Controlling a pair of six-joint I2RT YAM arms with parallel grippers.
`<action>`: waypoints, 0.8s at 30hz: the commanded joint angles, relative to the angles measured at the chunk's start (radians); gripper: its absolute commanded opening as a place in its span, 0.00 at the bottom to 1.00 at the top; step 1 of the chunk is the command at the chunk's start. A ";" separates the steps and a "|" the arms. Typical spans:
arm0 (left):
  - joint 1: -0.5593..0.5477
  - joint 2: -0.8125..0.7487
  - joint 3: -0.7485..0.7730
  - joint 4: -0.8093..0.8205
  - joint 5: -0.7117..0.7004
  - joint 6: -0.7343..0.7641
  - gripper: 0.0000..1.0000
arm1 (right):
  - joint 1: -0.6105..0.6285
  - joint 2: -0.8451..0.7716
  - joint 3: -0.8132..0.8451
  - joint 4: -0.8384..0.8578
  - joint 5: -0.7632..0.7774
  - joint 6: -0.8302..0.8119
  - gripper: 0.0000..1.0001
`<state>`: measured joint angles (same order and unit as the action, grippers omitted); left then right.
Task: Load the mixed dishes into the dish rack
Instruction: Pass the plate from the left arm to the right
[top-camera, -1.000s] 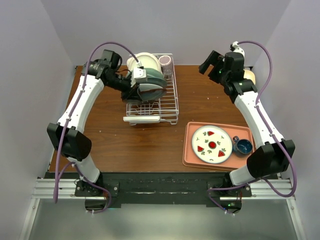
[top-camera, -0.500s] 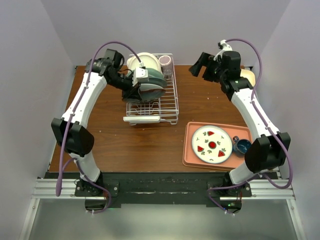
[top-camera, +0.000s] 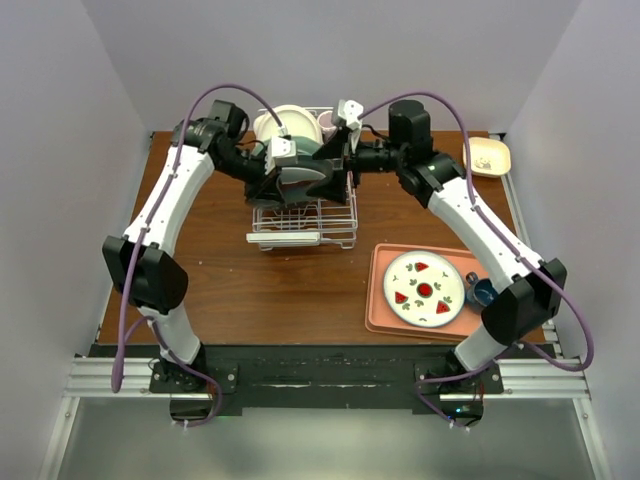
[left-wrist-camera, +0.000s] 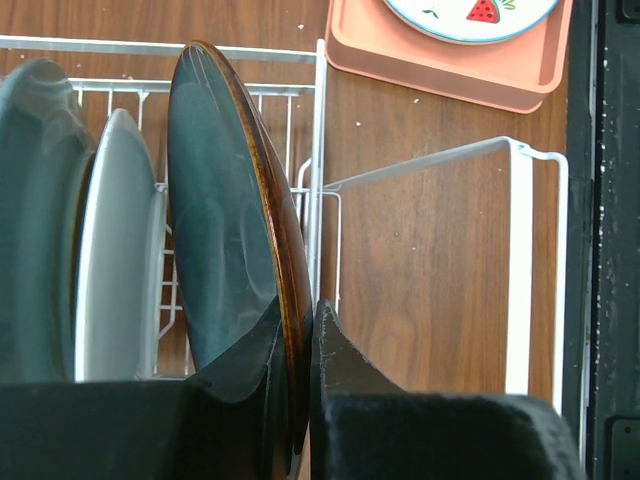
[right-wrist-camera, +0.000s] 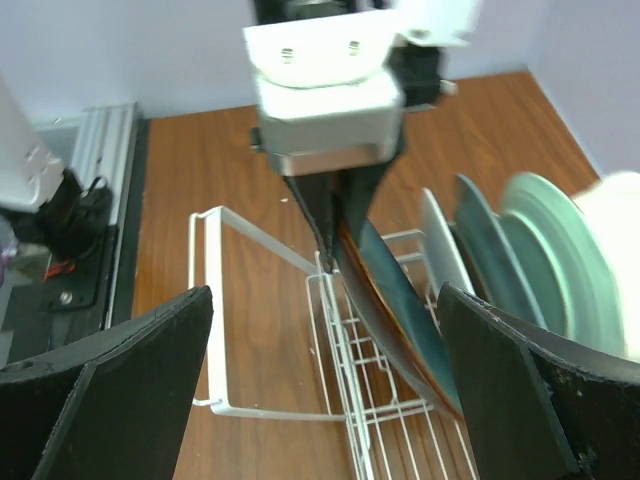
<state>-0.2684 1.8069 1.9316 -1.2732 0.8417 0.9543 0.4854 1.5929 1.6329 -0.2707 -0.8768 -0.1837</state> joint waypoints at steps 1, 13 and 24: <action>0.009 -0.119 -0.005 0.072 0.120 0.031 0.00 | 0.025 0.057 0.062 -0.065 -0.096 -0.157 0.99; 0.008 -0.216 -0.074 0.086 0.183 0.049 0.00 | 0.048 0.251 0.301 -0.353 -0.131 -0.327 0.84; 0.008 -0.228 -0.080 0.084 0.206 0.058 0.00 | 0.051 0.341 0.458 -0.548 -0.243 -0.434 0.56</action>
<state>-0.2676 1.6493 1.8339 -1.2716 0.9173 0.9573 0.5320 1.8984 1.9827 -0.6968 -1.0363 -0.5240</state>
